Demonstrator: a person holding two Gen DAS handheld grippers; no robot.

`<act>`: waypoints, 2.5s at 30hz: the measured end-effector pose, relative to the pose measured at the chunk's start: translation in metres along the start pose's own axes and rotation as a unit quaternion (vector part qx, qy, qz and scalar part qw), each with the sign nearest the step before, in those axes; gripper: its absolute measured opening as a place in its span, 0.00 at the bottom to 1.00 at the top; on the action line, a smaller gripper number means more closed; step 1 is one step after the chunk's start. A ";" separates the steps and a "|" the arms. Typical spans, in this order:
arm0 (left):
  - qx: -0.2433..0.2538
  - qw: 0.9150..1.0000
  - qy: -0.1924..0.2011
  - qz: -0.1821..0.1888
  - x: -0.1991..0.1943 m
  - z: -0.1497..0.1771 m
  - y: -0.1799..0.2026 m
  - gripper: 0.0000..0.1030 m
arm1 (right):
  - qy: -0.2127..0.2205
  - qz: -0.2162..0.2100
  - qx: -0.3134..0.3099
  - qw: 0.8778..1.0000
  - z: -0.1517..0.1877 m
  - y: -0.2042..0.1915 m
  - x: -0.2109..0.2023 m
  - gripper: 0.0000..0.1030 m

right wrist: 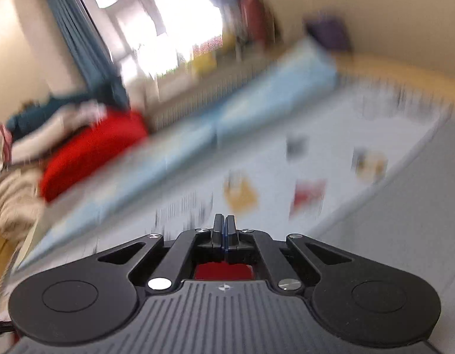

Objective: Fold small clothes

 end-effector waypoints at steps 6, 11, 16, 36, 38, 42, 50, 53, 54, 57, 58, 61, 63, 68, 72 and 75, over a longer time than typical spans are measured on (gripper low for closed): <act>-0.068 0.995 -0.068 0.029 0.033 0.004 -0.030 0.47 | -0.094 0.024 0.011 0.995 0.022 0.004 0.049 0.44; -0.109 0.988 -0.097 0.053 0.058 0.009 -0.048 0.47 | -0.129 0.038 -0.006 0.991 0.039 -0.001 0.067 0.37; -0.097 0.992 -0.064 0.048 0.052 0.009 -0.045 0.11 | -0.078 0.051 -0.022 0.995 0.037 -0.009 0.050 0.10; 0.024 0.991 -0.128 0.015 0.006 0.021 -0.035 0.48 | -0.191 0.083 -0.011 0.978 0.043 0.006 0.036 0.34; 0.016 0.987 -0.158 0.028 0.006 0.035 -0.038 0.48 | -0.212 0.075 -0.011 0.974 0.058 0.012 0.031 0.39; 0.009 0.983 -0.178 0.035 0.006 0.054 -0.039 0.44 | -0.226 0.055 -0.004 0.972 0.076 0.016 0.018 0.32; 0.078 0.984 -0.159 0.039 -0.048 0.051 -0.012 0.12 | -0.182 -0.006 0.001 0.983 0.054 -0.014 -0.042 0.11; 0.057 0.989 -0.132 0.042 -0.063 0.054 -0.019 0.12 | -0.149 0.006 -0.032 0.988 0.053 -0.023 -0.064 0.11; 0.052 0.990 -0.130 0.036 -0.059 0.059 -0.023 0.13 | -0.144 0.018 -0.036 0.989 0.058 -0.020 -0.064 0.11; 0.014 0.983 -0.184 0.000 -0.025 0.082 -0.041 0.16 | -0.183 0.068 -0.006 0.981 0.081 0.009 -0.039 0.11; -0.004 0.983 -0.184 -0.003 -0.025 0.082 -0.045 0.16 | -0.210 0.076 0.017 0.975 0.087 0.017 -0.028 0.12; 0.014 0.994 -0.109 0.006 -0.050 0.069 -0.037 0.16 | -0.189 0.088 0.001 0.978 0.086 0.012 -0.024 0.13; 0.040 0.995 -0.087 0.011 -0.060 0.072 -0.029 0.18 | -0.143 0.080 -0.044 0.986 0.081 -0.005 -0.038 0.13; 0.095 0.985 -0.138 0.027 -0.043 0.087 -0.010 0.18 | -0.136 0.035 -0.105 0.985 0.086 -0.024 -0.042 0.14; 0.164 0.970 -0.178 -0.033 -0.017 0.110 0.000 0.18 | -0.260 0.105 -0.122 0.952 0.115 -0.011 0.004 0.14; 0.167 0.972 -0.161 -0.029 -0.027 0.112 0.001 0.19 | -0.225 0.099 -0.138 0.959 0.110 -0.023 -0.001 0.14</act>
Point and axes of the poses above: each gripper's, at about its wrist camera, not at the fingertips, and x roughly the way its jaws point, y to its right, z to its underside, the point moved 1 cm from there along x, roughly the way its jaws point, and after that the axes turned 6 degrees about -y, right-handed, at the moved point
